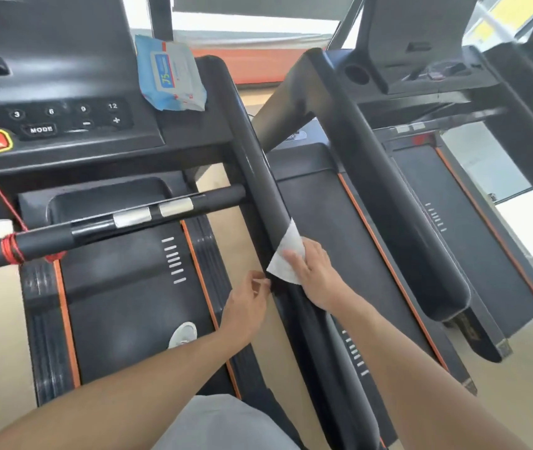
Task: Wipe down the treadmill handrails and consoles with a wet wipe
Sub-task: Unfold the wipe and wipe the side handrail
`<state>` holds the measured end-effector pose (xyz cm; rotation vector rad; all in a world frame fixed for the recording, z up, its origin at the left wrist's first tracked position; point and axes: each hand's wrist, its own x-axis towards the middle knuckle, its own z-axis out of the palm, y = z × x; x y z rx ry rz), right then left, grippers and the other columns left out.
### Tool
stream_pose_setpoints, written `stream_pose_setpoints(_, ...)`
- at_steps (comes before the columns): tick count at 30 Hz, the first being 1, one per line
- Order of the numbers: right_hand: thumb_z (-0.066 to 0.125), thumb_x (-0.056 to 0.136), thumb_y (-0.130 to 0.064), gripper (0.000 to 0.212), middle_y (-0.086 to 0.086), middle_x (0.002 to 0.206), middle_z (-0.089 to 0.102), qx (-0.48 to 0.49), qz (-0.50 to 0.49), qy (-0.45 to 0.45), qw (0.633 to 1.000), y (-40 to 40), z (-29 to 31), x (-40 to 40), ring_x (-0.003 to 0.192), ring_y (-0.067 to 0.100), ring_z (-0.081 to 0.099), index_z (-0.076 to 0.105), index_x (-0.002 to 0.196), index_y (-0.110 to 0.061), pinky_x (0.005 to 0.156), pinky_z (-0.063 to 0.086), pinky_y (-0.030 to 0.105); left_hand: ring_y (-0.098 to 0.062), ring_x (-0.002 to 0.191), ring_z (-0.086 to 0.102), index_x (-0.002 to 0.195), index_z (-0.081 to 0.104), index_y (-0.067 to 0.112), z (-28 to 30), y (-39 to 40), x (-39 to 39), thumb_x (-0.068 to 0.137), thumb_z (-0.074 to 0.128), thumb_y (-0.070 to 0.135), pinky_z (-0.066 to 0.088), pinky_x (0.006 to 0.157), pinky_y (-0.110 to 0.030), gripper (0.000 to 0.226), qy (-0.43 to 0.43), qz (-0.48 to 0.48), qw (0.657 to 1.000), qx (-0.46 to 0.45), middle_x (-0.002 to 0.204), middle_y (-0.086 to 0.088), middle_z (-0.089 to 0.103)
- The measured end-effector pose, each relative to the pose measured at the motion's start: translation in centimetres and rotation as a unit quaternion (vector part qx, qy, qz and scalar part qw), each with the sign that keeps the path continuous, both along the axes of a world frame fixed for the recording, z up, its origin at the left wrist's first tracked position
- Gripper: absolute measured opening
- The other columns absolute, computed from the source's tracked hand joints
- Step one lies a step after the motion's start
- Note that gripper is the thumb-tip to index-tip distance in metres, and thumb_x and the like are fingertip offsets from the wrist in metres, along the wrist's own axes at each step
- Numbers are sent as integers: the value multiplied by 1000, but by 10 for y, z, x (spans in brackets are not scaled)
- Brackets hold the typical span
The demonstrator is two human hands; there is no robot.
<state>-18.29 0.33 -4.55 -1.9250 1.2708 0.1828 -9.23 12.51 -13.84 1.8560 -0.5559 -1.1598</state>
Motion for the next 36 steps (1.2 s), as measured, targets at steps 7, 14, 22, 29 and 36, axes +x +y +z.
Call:
stream_pose_setpoints(7,59,98,-52,89,1,161,34,13,91,62,994,29,16,-60,138,27,46,3,162,-26,104,46,38,-16,93,70,99,53,58,-2,40,-70,91,43,55,55,89,-48,14,19,50,999,-9,96,12,71)
stream_pose_setpoints(14,66,86,-64,83,0,140,55,-105,151,190,964,46,34,-81,122,26,57,31,151,-24,96,50,42,-10,95,69,109,64,38,18,65,-100,100,55,36,55,92,-38,12,48,128,989,-50,96,11,72)
stream_pose_setpoints(22,43,109,-24,41,-2,90,65,-18,-30,-79,996,51,16,-99,77,1,60,51,145,-42,65,44,12,-20,94,73,100,73,18,52,40,-69,91,71,43,56,81,-33,26,185,69,979,-56,96,3,78)
stream_pose_setpoints(29,68,95,-39,36,-17,112,73,-9,-52,-42,998,33,17,-94,94,3,69,65,131,-39,71,51,19,-21,93,72,96,62,14,50,27,-56,99,63,30,63,78,-44,17,156,133,978,-24,103,-6,73)
stream_pose_setpoints(36,66,85,-64,46,-20,97,68,-109,-56,78,989,37,17,-76,80,3,65,63,123,-39,68,50,28,-22,92,75,112,53,9,58,23,-42,75,89,14,64,73,-40,51,224,102,969,2,108,-7,71)
